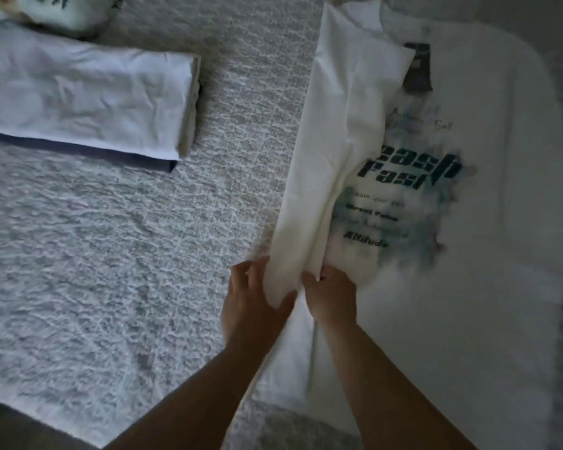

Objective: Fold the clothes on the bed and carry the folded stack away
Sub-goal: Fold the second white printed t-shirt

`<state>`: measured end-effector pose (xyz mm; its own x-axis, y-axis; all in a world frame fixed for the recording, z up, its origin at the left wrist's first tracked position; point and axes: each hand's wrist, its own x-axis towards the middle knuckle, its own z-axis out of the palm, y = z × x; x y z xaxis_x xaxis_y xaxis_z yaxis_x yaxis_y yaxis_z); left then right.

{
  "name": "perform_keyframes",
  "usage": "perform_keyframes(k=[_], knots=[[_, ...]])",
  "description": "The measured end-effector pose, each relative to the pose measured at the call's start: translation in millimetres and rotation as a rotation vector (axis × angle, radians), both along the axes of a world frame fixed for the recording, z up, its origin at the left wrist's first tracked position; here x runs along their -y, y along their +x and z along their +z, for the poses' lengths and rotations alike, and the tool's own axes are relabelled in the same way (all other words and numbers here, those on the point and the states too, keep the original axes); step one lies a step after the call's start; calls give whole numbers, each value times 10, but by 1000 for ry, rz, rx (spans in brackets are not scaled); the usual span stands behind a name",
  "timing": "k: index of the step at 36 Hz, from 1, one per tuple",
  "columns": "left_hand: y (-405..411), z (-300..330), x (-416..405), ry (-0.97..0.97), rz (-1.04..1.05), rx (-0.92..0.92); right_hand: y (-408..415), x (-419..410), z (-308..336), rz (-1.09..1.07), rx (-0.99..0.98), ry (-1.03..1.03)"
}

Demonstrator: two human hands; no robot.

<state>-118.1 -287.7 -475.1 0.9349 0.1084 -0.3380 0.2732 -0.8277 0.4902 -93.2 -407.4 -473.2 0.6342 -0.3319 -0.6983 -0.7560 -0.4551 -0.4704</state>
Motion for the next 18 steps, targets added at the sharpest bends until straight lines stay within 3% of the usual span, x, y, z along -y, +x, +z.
perform_keyframes(k=[3,10,18], knots=[[-186,14,-19,33,-61,-30,-225,-90,10,-77,-18,-15],[-315,-26,-136,-14,294,-203,-653,-90,82,-178,131,-146],[-404,-12,-199,131,155,-347,-903,-62,49,-57,-85,-113]])
